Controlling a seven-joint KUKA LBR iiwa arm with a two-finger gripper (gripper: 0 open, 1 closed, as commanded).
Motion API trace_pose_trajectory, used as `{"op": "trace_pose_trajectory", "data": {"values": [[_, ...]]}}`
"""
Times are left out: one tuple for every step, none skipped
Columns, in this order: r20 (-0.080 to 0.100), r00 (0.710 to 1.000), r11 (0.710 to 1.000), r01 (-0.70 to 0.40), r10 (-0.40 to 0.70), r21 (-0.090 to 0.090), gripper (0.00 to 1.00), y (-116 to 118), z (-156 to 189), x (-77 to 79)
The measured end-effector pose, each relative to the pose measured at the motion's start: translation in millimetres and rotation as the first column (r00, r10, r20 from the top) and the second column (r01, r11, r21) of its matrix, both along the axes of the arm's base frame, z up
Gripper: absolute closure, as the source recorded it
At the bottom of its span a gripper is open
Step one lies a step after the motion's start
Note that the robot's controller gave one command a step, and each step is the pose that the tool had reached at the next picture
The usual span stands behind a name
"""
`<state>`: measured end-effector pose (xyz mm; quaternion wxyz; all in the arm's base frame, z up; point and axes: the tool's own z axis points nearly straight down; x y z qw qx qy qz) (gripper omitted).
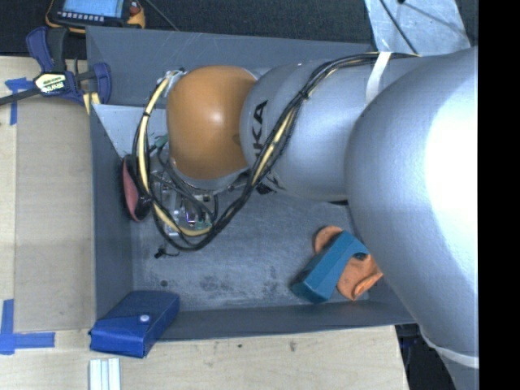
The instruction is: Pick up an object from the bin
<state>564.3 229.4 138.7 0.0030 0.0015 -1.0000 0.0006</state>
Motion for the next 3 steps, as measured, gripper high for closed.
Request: {"op": "trace_pose_trajectory", "data": {"values": [[0.008, 1.000, 1.000, 0.003, -0.003, 0.002, 0.00, -0.8, 4.9, 2.4], [0.011, 0.979, 0.979, -0.205, 0.205, 0.002, 0.00, -2.2, -1.6, 47.5], [0.012, 0.983, 0.983, -0.181, 0.181, 0.003, 0.00, 5.0, 15.5, 56.5]]}}
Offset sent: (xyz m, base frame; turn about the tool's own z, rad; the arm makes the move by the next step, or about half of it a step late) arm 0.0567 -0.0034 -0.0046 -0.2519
